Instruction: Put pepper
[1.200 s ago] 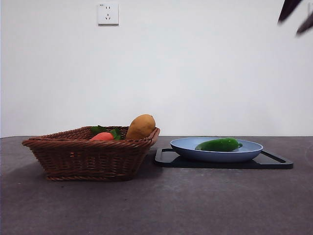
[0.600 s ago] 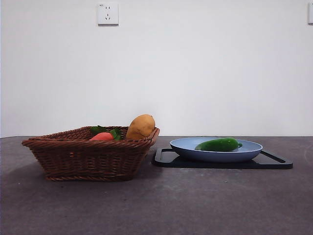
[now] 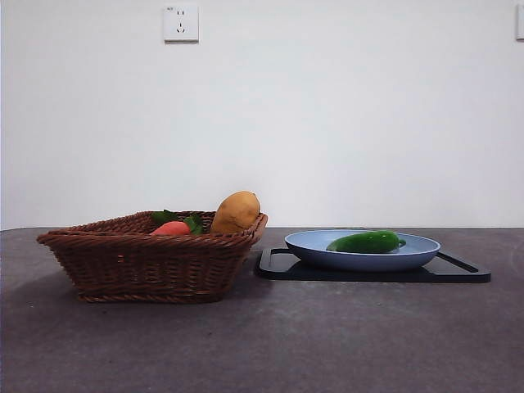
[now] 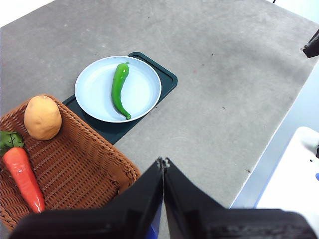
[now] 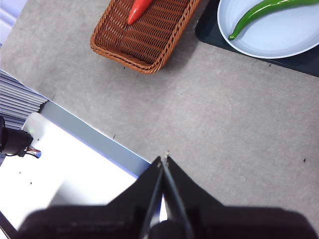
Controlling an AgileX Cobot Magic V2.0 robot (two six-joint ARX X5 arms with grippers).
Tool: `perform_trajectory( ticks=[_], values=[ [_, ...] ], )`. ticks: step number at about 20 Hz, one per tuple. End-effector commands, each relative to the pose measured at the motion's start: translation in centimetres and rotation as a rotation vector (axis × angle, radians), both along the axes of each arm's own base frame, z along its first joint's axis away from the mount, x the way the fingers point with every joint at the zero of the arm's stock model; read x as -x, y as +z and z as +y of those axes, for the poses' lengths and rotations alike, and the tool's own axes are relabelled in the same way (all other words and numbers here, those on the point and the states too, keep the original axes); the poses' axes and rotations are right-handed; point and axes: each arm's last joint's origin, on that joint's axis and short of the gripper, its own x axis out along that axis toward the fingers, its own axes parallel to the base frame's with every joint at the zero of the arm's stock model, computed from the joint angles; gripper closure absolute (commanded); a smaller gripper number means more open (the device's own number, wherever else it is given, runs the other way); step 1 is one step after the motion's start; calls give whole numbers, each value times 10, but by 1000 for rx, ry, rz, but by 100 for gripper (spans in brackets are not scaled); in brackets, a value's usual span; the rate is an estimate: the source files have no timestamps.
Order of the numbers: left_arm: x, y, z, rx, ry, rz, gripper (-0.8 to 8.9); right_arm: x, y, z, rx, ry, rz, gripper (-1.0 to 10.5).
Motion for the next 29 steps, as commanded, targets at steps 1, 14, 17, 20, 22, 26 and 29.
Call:
perform_trajectory(
  ticks=[1, 14, 17, 20, 22, 26, 29],
  values=[
    [0, 5, -2, 13, -17, -23, 807, 1, 3, 0, 5, 9, -3, 936],
    [5, 43, 93, 128, 467, -667, 805, 1, 3, 0, 5, 9, -3, 936],
    [20, 13, 118, 149, 637, -815, 805, 1, 3, 0, 5, 9, -5, 936],
    [28, -31, 132, 133, 747, -884, 805, 1, 3, 0, 5, 9, -5, 936],
    [30, -67, 136, 129, 782, -889, 805, 1, 3, 0, 5, 9, -5, 936],
    [35, -137, 138, 158, 813, -817, 805, 1, 3, 0, 5, 9, -5, 936],
    [35, -175, 138, 170, 822, -758, 805, 1, 3, 0, 5, 9, -5, 936]
  ],
)
